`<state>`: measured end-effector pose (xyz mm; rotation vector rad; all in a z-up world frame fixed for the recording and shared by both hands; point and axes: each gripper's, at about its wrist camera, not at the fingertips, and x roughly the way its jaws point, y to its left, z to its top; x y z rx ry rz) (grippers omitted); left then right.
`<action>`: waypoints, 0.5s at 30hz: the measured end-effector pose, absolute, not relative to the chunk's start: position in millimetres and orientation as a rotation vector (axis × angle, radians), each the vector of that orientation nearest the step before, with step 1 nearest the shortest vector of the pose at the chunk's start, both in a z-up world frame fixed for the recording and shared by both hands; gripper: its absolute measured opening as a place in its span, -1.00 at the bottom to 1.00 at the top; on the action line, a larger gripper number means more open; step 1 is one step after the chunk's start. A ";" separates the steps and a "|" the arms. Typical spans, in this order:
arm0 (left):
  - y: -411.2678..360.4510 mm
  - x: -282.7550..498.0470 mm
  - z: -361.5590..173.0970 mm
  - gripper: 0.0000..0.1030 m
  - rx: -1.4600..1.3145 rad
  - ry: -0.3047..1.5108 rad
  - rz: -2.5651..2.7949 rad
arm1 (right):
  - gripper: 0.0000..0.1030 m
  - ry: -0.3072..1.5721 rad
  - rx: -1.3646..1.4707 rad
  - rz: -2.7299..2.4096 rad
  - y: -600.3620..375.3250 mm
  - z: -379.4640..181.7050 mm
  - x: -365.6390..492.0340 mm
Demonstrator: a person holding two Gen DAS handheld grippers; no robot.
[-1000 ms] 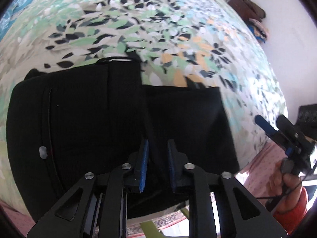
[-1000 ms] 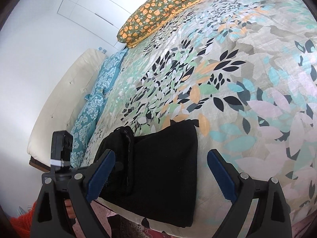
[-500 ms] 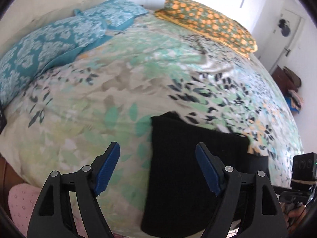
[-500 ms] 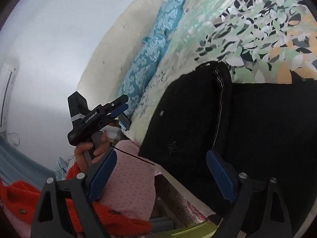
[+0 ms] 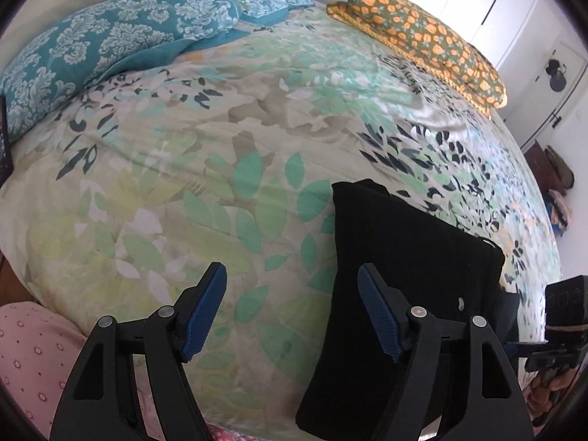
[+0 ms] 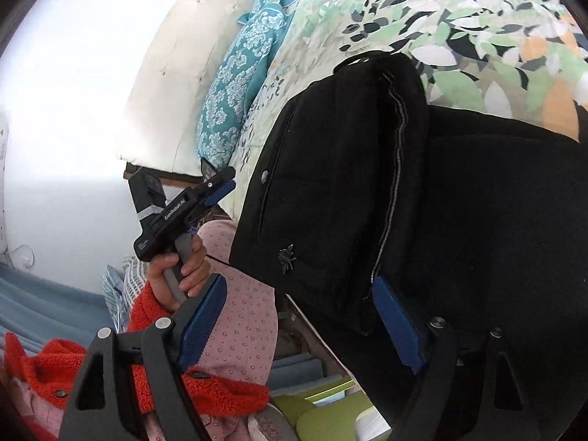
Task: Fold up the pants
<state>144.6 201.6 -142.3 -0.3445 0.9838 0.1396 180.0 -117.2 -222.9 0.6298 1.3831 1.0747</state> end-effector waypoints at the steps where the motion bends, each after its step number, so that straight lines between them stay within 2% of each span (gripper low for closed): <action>1: 203.1 143.8 -141.0 0.47 -0.339 0.982 0.138 | 0.59 1.394 0.604 1.070 -114.2 -222.4 179.9; 7: 212.9 143.0 -143.4 0.47 -0.374 0.990 0.153 | 0.50 1.476 0.455 1.032 -94.6 -224.9 183.4; 13: 222.0 139.4 -145.6 0.47 -0.436 0.992 0.166 | 0.50 1.445 0.744 1.087 -104.9 -232.7 179.5; 14: 223.0 139.4 -146.2 0.47 -0.440 0.993 0.168 | 0.38 1.433 0.747 1.084 -104.7 -232.7 176.7; 15: 223.3 139.4 -146.7 0.47 -0.443 0.995 0.169 | 0.09 1.428 0.737 1.057 -105.2 -233.6 174.6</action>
